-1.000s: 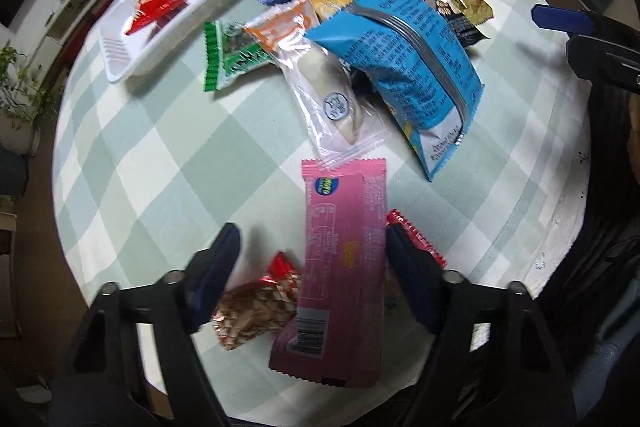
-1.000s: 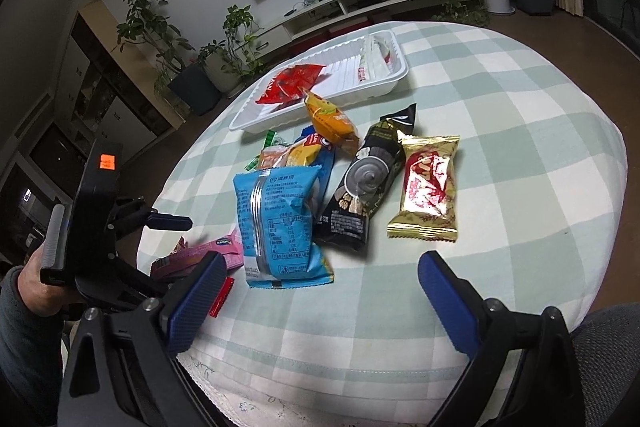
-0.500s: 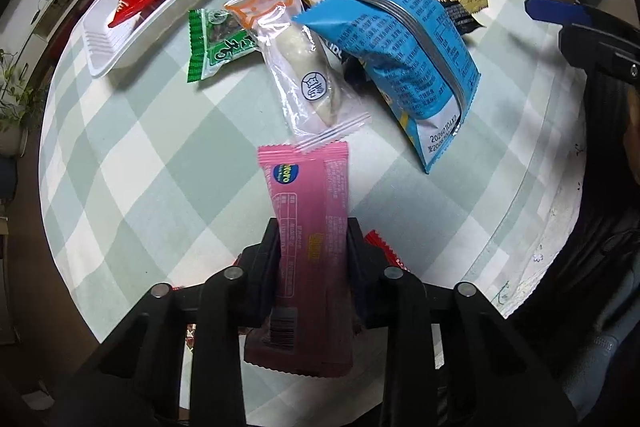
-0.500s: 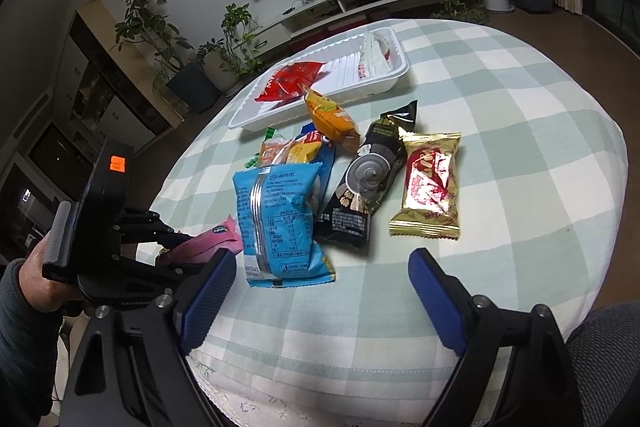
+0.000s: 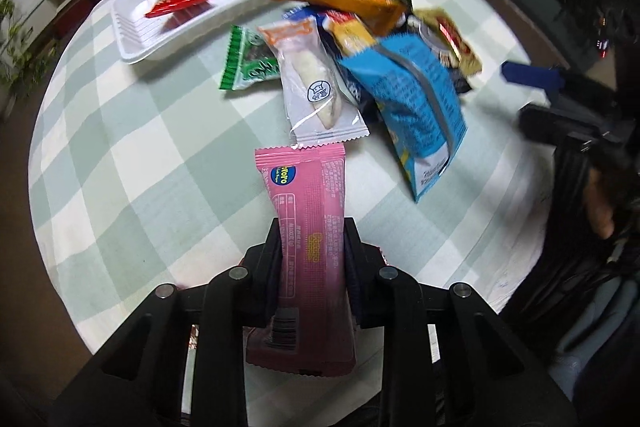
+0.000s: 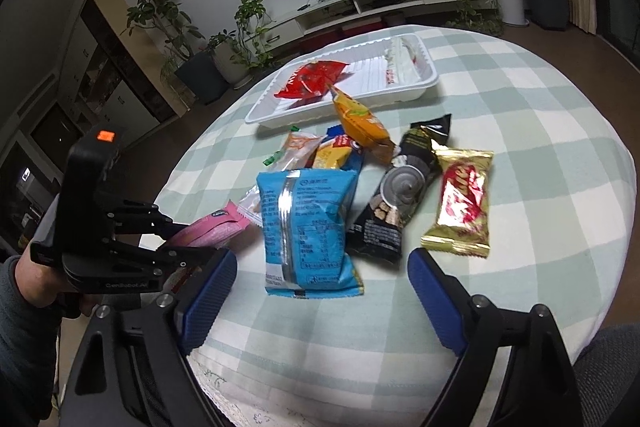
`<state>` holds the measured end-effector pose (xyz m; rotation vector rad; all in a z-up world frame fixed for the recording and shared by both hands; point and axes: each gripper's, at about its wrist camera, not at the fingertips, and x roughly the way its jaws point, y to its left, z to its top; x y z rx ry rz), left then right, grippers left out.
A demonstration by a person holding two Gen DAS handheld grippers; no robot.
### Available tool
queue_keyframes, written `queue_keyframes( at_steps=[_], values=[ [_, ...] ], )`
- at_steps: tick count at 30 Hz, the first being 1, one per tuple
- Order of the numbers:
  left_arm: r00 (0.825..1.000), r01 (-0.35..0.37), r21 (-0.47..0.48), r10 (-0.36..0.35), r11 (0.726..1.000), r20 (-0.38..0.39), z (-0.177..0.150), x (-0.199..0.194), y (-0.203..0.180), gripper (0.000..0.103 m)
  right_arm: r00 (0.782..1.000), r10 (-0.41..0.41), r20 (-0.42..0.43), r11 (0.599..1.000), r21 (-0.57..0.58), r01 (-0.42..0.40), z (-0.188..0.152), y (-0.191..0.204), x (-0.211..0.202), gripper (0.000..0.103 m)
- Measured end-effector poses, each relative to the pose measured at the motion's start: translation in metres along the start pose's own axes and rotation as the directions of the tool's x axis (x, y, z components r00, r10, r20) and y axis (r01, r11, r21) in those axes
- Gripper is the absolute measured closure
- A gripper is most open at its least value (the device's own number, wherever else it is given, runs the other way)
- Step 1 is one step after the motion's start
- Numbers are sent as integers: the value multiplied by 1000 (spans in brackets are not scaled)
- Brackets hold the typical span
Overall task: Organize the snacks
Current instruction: 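Lift the pink bar with the left tool while the right tool grasps the blue packet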
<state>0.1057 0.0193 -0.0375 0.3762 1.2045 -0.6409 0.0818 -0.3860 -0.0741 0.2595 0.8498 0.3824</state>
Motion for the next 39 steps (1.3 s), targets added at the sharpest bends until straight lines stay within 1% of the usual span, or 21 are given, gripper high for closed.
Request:
queue_keyframes(
  at_steps=[3,6,9,11,14,17,19,21,22,25,26,27,35,39],
  values=[
    [998,38,-56,-36,998,48,-7,-6,10,78,1000,-11,-12,1000,-25,11,6,8,11,14],
    [993,80,-99,-71,992,90,-16,-11,13,78,1000,-6,-30,999,-47,5,11,16,24,16],
    [988,102,-133,-84,986,130,-28,-17,14,78,997,-28,-71,998,-58,24,13,21,41,18],
    [982,120,-160,-93,980,166,-33,-22,18,78,995,-43,-88,998,-56,38,12,22,50,18],
    [965,155,-213,-102,965,242,-40,-35,27,78,991,-79,-107,994,-80,70,12,25,62,19],
    [952,178,-243,-105,954,287,-44,-41,31,78,987,-113,-116,988,-114,100,11,29,72,25],
    [947,188,-252,-108,949,301,-45,-42,32,78,985,-125,-115,986,-127,110,11,30,74,30],
    [943,200,-260,-113,945,313,-45,-40,32,78,984,-136,-113,983,-135,121,12,30,76,40],
    [941,204,-263,-115,943,318,-46,-40,33,78,985,-132,-113,984,-133,116,12,30,76,42],
    [931,224,-285,-119,932,345,-47,-39,34,78,986,-125,-114,984,-137,109,12,30,76,50],
    [929,229,-290,-120,929,351,-47,-39,34,78,986,-120,-116,985,-137,103,12,30,76,57],
    [927,233,-293,-121,927,355,-47,-38,34,78,986,-116,-116,986,-134,100,11,30,76,58],
    [915,257,-307,-128,916,383,-48,-40,36,78,996,-39,-86,998,-53,35,13,25,59,62],
    [909,270,-311,-135,911,395,-48,-42,35,78,998,18,-64,1000,-8,-19,15,24,45,63]
  ],
)
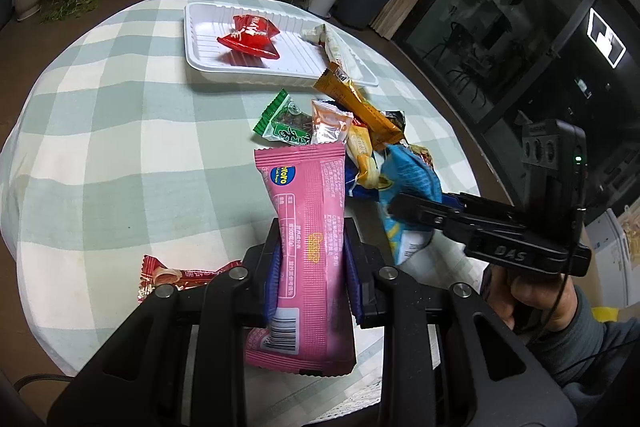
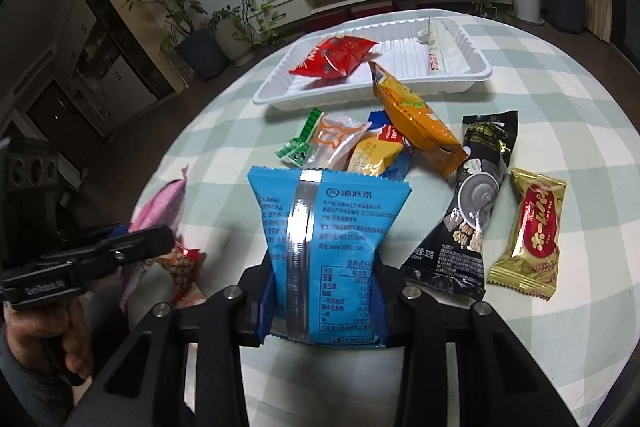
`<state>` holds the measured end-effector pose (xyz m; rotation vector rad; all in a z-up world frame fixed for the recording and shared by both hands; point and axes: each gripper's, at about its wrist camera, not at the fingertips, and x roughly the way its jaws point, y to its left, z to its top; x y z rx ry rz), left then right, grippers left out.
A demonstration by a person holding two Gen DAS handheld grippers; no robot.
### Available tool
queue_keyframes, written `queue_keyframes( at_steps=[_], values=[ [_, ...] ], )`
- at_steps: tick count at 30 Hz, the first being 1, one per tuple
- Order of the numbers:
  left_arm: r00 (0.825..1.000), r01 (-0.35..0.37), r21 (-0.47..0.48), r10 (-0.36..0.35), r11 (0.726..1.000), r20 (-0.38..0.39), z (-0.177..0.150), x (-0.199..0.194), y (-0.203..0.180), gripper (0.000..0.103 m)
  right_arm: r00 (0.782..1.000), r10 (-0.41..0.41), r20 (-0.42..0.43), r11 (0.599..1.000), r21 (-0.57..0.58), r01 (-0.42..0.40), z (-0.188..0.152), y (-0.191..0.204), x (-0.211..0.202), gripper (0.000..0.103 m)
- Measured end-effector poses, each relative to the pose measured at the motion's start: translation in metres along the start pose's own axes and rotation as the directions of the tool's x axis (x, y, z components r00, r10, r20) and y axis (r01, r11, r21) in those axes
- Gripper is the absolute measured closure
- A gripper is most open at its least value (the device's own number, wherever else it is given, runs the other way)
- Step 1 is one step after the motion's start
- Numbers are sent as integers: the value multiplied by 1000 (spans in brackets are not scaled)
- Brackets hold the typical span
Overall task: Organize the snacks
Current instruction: 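Lift the pink bar with the left tool while the right tool grasps the blue packet, then carry the pink bar and blue packet into the white tray and release both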
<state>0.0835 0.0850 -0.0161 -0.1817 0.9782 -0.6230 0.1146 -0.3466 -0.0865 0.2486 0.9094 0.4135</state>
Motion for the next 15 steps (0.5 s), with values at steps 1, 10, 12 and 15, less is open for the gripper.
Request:
queue_keyframes(
  at_steps=[1,10,12,15],
  values=[
    [1000,1,-1,-1,1000,1,0,0,0,78,1000,15,-2,1000,9,-15,0,0,-3,63],
    [999,21,-19,-21,1000,26,7,-3,0,78,979,204,-14,972,126,-201,1,-11,-14,64],
    [999,28,-25,-27,999,33,9,-4,1,78,960,280,-4,946,173,-275,2,-17,-15,64],
    [998,36,-29,-35,999,42,12,-6,2,78,931,365,20,904,230,-359,4,-27,-17,65]
  ],
)
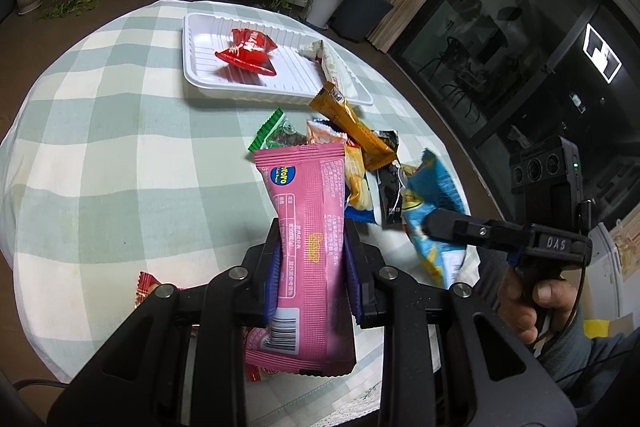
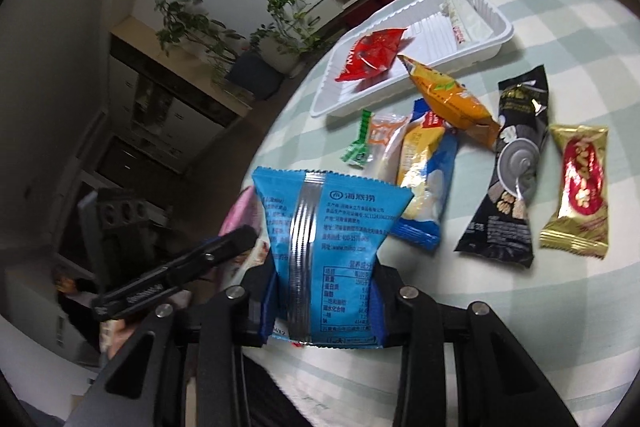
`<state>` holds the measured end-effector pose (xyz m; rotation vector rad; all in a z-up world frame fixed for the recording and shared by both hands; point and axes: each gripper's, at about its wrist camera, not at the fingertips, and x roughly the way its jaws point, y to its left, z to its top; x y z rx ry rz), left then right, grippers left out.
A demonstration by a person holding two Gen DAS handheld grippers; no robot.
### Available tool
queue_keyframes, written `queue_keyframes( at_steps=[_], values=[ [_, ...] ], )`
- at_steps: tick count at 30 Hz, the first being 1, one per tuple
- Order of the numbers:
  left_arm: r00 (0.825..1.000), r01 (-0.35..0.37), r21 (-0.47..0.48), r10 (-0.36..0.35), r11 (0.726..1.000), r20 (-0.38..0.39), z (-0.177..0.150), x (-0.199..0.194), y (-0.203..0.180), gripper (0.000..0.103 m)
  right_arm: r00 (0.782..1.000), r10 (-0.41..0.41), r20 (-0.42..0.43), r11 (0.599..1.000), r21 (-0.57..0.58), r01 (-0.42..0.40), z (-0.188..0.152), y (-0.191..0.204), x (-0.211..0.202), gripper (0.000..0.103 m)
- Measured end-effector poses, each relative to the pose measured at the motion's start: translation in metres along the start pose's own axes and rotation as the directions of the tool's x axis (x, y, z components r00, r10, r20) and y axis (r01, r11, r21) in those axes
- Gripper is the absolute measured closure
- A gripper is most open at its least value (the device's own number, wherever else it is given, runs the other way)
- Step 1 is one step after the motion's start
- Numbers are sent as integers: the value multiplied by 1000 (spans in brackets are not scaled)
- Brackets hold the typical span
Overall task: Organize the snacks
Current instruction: 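Carry the pink bar and blue packet into the white tray and release both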
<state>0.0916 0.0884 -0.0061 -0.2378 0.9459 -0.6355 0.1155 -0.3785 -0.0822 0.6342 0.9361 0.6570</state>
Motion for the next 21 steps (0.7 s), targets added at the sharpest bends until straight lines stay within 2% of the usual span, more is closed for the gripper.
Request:
queue_keyframes(
  at_steps=[2,6,10,14,17,21],
  values=[
    [1000,3,-1,-3,1000,3,2,0,0,78,1000,18,6,1000,13,-18,3,-2,-3,65],
    [1000,3,-12,-3,1000,15,13,-2,7,78,999,-2,34,1000,6,2,15,-5,-15,65],
    [999,-8,-12,9,1000,33,37,-4,16,78,991,-78,110,997,-14,80,49,-10,-42,65],
    [997,-25,-12,26,1000,67,80,-6,27,78,957,-192,218,979,-28,202,100,-12,-70,65],
    [996,-58,8,57,998,70,118,3,31,78,931,-254,264,959,-58,278,146,-7,-73,65],
    [992,-106,28,104,994,70,171,26,38,78,926,-281,252,944,-103,314,192,0,-47,65]
  ],
)
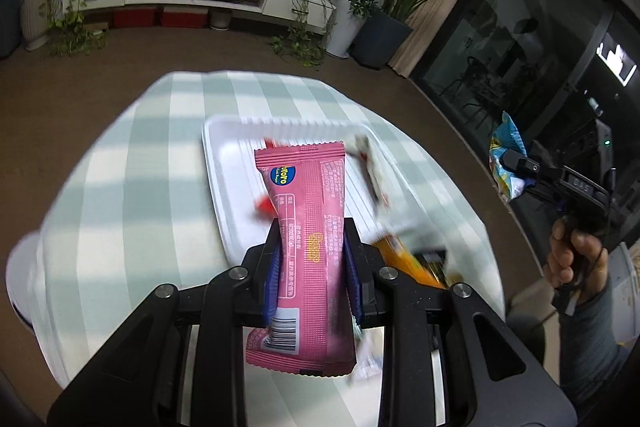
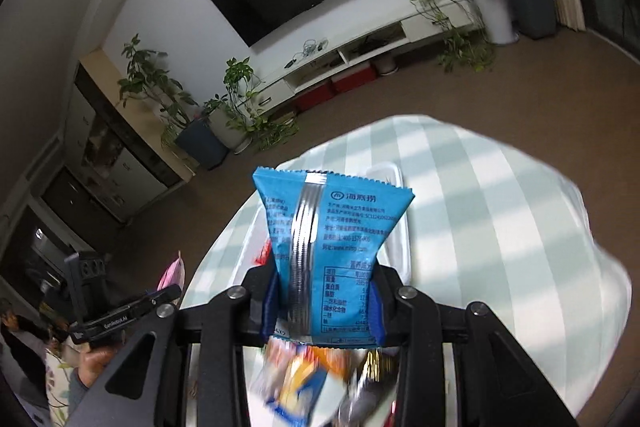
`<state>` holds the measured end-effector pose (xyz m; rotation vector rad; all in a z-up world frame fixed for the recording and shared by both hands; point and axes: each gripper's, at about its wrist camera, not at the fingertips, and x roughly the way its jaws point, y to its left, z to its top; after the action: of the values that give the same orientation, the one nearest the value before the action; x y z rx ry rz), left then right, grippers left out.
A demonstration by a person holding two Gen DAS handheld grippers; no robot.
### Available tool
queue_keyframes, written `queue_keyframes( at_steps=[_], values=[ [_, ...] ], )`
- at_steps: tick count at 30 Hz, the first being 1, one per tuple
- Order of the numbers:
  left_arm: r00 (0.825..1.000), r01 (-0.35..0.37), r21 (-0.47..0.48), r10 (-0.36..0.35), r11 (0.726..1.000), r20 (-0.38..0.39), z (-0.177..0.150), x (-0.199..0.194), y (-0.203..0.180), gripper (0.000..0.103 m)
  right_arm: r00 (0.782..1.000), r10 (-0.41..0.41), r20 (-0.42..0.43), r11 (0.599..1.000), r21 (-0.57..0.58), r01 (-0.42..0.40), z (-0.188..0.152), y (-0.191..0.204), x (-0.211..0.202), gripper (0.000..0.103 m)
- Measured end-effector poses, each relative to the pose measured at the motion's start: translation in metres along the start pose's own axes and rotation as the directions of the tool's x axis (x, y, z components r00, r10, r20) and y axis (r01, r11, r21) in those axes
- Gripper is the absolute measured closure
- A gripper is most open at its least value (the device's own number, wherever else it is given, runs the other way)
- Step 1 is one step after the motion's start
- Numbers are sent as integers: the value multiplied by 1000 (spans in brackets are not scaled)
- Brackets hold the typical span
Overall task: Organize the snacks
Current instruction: 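Carry the pink bar and blue packet into the white tray and release both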
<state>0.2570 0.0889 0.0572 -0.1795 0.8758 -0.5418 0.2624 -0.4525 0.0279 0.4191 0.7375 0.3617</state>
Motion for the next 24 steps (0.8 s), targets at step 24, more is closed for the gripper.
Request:
queue_keyframes(
  at_steps=[24],
  values=[
    [974,-165,65,173,984,-147,38,167,19,78,936,-200,-289,964,-228,136,-6,13,191,65]
  ],
)
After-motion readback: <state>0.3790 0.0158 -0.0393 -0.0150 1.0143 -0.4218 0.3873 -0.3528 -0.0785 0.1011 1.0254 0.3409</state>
